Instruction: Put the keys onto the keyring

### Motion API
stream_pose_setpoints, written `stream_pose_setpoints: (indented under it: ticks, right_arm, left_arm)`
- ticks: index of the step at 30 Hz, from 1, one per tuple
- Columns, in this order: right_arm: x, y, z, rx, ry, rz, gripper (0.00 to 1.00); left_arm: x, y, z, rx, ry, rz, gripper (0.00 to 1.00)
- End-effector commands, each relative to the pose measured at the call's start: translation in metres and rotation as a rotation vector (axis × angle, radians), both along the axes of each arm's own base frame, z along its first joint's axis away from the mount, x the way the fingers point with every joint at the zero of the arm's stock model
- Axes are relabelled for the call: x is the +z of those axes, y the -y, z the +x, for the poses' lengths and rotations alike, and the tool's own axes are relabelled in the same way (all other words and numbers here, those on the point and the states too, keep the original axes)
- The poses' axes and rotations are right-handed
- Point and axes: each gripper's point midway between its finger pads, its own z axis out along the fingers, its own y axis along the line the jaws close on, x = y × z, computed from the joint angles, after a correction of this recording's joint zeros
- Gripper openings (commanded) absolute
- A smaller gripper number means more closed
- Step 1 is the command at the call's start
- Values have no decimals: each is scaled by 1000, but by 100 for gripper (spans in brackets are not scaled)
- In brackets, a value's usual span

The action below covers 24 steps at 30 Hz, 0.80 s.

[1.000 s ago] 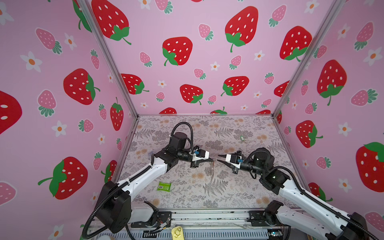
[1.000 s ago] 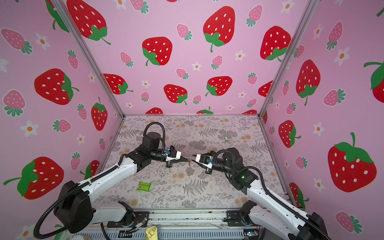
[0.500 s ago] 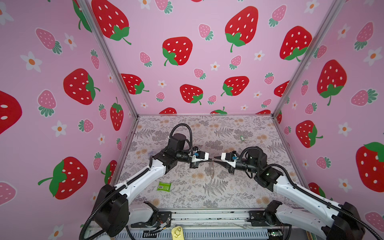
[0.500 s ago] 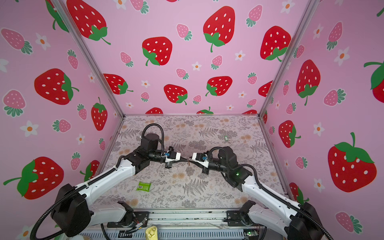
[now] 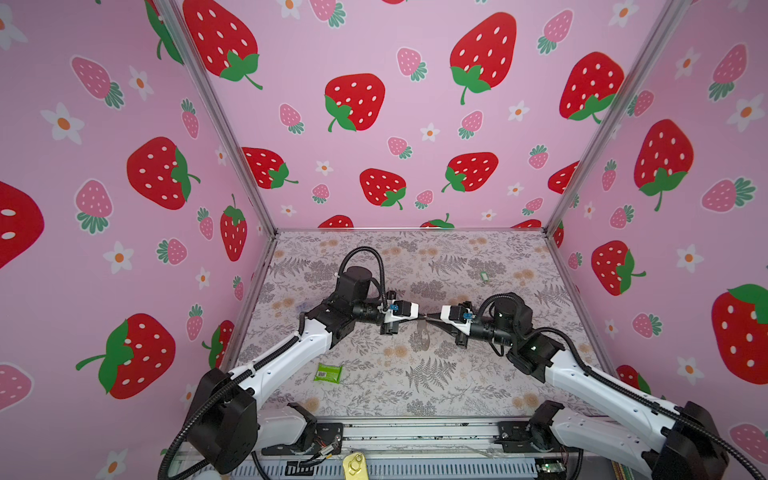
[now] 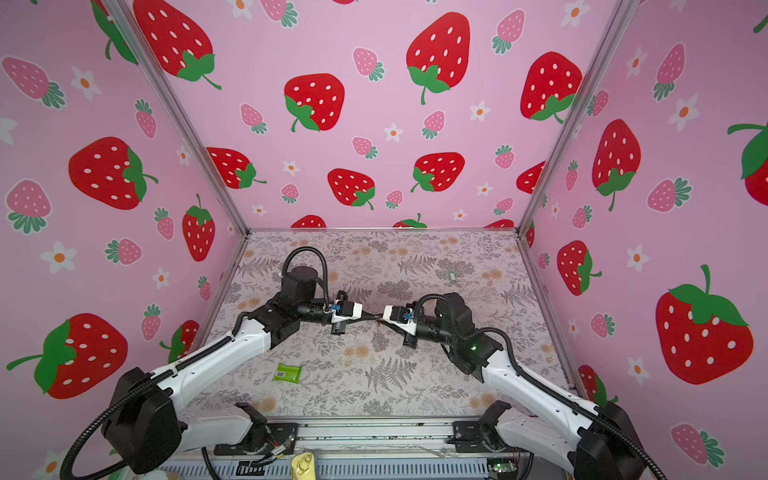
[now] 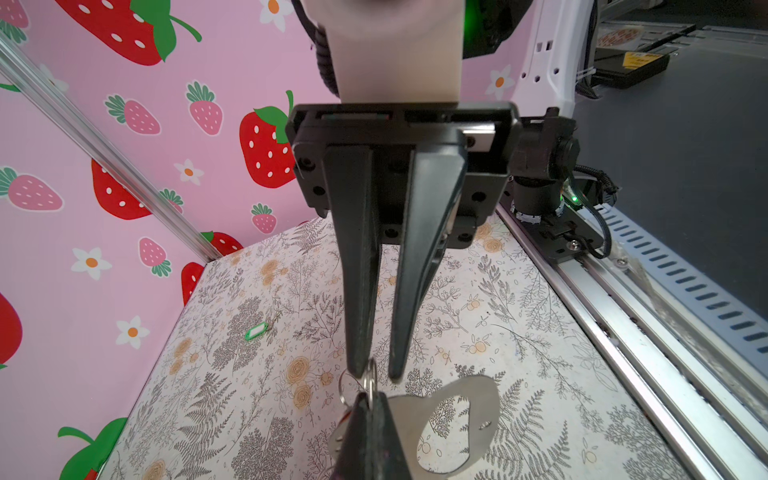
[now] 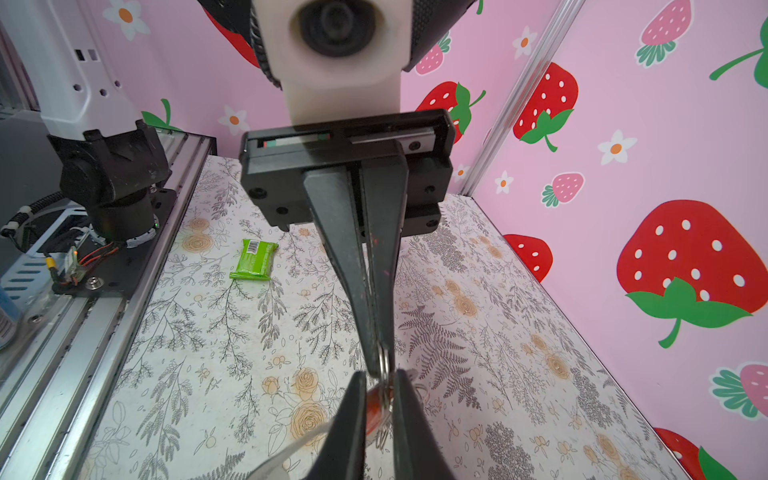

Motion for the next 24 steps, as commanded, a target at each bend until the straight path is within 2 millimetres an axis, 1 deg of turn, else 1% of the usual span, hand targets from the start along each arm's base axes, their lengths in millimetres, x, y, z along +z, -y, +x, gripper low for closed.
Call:
stream_pose_setpoints:
  ticks: [1,8,10,11,13,14,15,17,18,21,24]
  right_arm:
    - [10,-2,0,6,35,4,13]
    - [11,-2,2,1,57,-3,2]
    - [12,-1,3,-5,61,-8,1]
    - [12,-1,4,-8,62,-13,0]
    - [13,-1,5,-16,56,-26,0]
    - [15,-1,6,-20,51,-31,0]
    - [15,-1,7,-23,43,-42,0]
    - [15,-1,9,-33,23,-66,0]
    - [14,-1,11,-38,9,-83,0]
    - [8,-2,14,-48,-31,-135,0]
    - [-1,-4,18,-52,-85,-188,0]
  left_arm:
    - [11,2,-3,-19,36,-34,0]
    - [11,3,-2,-22,30,-28,0]
    - [9,2,-1,-12,19,-12,1]
    - [7,2,1,-2,18,1,4]
    - [3,-4,9,53,42,63,21]
    - [1,-7,14,91,49,93,24]
    - [0,-11,20,129,68,126,25]
    - [-2,-18,24,164,111,183,26]
    - [1,-20,25,175,127,191,26]
    - [8,-23,26,195,166,193,26]
    - [8,-23,27,237,228,231,26]
